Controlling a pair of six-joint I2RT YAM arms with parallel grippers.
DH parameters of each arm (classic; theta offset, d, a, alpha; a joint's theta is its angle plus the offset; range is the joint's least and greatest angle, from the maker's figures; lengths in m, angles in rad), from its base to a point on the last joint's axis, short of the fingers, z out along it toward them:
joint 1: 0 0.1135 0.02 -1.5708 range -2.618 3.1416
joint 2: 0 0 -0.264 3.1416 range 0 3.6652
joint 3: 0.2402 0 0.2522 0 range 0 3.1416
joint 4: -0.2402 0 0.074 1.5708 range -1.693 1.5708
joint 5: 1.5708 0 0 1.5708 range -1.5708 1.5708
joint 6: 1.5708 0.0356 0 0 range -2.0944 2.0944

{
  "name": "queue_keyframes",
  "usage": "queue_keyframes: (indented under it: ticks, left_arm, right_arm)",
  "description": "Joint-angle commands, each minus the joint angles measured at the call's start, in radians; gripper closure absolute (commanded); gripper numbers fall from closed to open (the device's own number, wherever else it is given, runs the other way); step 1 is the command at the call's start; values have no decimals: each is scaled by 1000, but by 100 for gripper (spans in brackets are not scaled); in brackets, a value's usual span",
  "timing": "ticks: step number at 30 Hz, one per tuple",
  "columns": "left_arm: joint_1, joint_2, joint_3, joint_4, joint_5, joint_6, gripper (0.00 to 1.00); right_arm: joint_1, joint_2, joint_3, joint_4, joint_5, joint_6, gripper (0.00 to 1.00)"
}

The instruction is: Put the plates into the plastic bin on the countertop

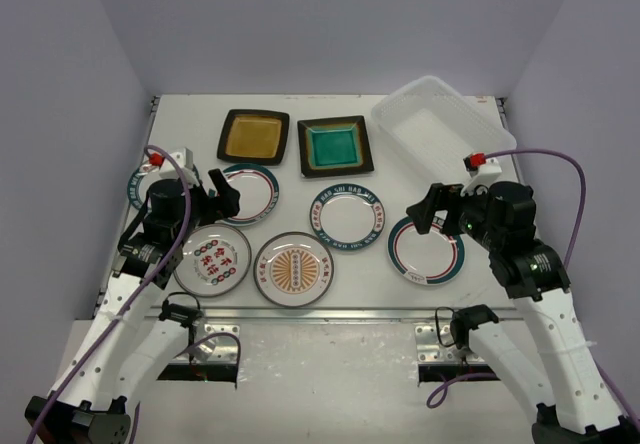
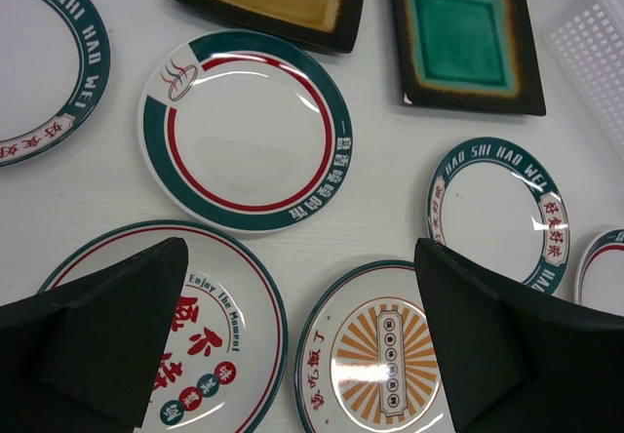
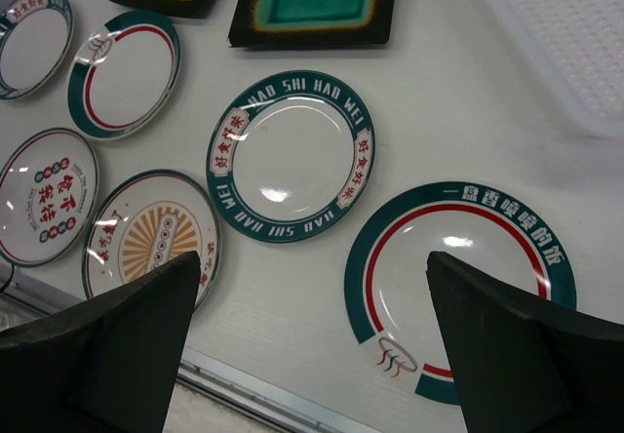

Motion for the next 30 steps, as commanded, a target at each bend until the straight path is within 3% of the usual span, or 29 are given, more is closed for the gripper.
queue_keyframes:
  ticks: [1, 9, 16, 21, 26, 30]
  left_arm:
    - [-9, -2, 41, 32, -33, -6, 0]
    - [-9, 79, 113, 7, -88, -30, 0]
    - [9, 386, 289, 122, -43, -53, 0]
    - [217, 672, 486, 252, 170, -40, 0]
    - [310, 1044, 823, 184, 237, 77, 0]
    - [394, 1361, 1100, 110, 544, 95, 0]
  right_arm:
    - [-3, -26, -15, 56, -6, 18, 1]
    - [-3, -5, -14, 53, -120, 12, 1]
    - [-2, 33, -73, 191, -358, 62, 1]
    - [-3, 31, -97, 246, -496, 121, 1]
    - [-3, -39, -128, 255, -606, 156, 1]
    - [-2, -111, -132, 212, -611, 135, 1]
